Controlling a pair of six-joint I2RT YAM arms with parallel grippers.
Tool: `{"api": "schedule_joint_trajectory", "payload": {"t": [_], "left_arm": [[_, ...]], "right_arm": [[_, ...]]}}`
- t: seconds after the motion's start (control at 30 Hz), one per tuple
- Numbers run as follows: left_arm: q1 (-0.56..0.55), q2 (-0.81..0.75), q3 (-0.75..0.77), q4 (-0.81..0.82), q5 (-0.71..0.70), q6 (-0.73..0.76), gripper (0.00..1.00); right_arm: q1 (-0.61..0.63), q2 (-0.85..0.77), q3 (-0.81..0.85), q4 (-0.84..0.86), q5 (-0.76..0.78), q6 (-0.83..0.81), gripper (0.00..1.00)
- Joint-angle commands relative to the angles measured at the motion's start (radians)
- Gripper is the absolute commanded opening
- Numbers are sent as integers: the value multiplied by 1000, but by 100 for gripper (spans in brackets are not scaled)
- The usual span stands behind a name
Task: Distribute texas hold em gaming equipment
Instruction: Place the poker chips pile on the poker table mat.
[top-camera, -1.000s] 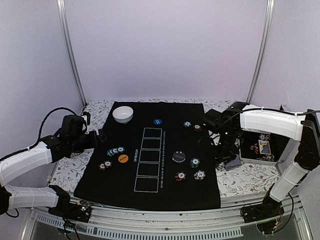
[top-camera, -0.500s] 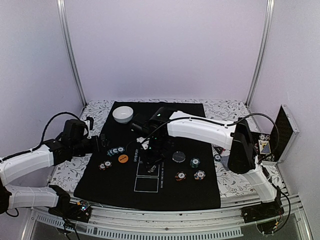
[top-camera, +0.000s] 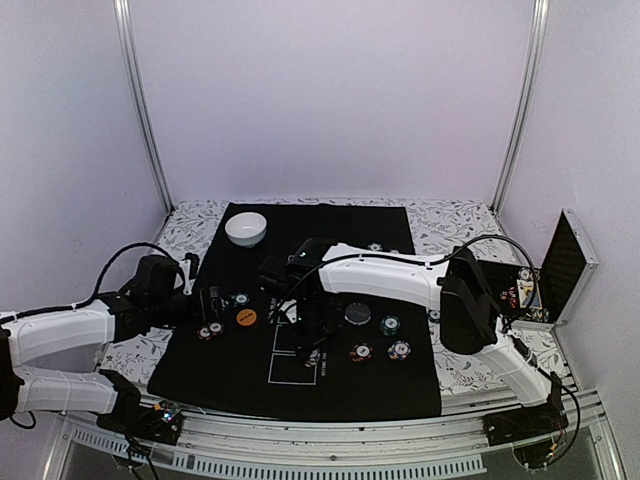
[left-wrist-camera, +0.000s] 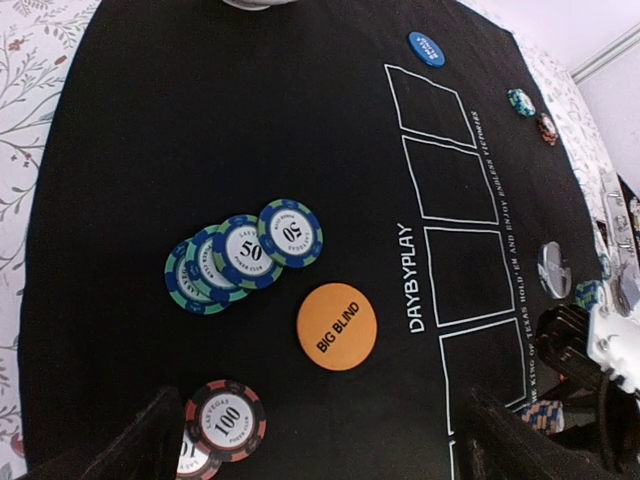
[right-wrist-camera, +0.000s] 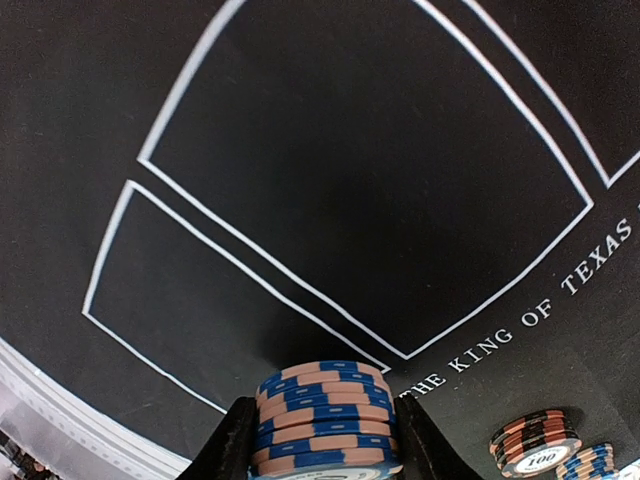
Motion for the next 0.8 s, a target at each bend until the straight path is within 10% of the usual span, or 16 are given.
{"api": "schedule_joint_trajectory", "payload": {"t": [0.0,0.17,0.37,0.77], "left_arm": [[-17,28,27,25,9,8,96],[-20,32,55,-5,-12,26,96],[-22,20,66,-23,-29,51,98],[-68,-49,97,-43,-41,136,98]], "right_arm": [[11,-2,-28,-31,18,18,3],[14,18,-32,-31,28,17,4],[14,21,-32,-30,37,10,42],[15,-8,-32,-22,49,-9,77]]}}
